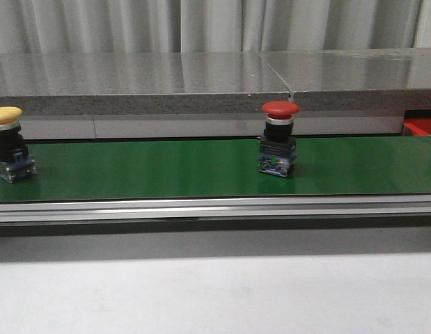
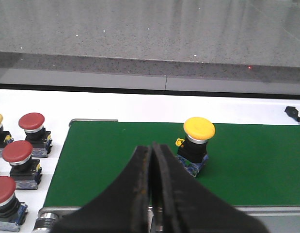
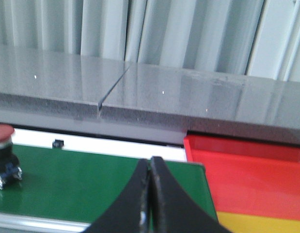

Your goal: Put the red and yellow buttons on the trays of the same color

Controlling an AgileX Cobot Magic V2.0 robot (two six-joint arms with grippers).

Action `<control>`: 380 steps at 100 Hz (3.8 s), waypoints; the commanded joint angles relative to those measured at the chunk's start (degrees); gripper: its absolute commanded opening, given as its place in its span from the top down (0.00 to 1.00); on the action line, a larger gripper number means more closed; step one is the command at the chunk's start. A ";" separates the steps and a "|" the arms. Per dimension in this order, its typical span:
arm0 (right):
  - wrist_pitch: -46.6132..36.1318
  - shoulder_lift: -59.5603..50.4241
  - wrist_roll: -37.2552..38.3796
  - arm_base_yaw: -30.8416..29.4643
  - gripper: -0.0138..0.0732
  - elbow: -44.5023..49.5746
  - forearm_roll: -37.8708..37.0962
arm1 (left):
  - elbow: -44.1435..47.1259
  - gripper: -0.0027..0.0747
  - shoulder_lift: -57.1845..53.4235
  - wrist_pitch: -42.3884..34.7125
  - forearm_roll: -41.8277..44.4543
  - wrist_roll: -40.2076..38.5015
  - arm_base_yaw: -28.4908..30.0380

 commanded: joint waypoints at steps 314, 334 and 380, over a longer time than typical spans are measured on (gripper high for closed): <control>43.20 96.71 -12.36 -12.79 0.71 -80.84 10.84 | -1.48 0.99 0.20 -4.55 0.31 -0.13 -0.51; 41.10 101.91 -12.17 -19.47 0.71 -85.39 10.84 | -1.48 0.99 0.20 -4.55 0.31 -0.13 -0.51; 33.04 115.17 -12.17 -23.64 0.71 -90.65 10.84 | -1.48 0.99 0.20 -4.55 0.31 -0.13 -0.51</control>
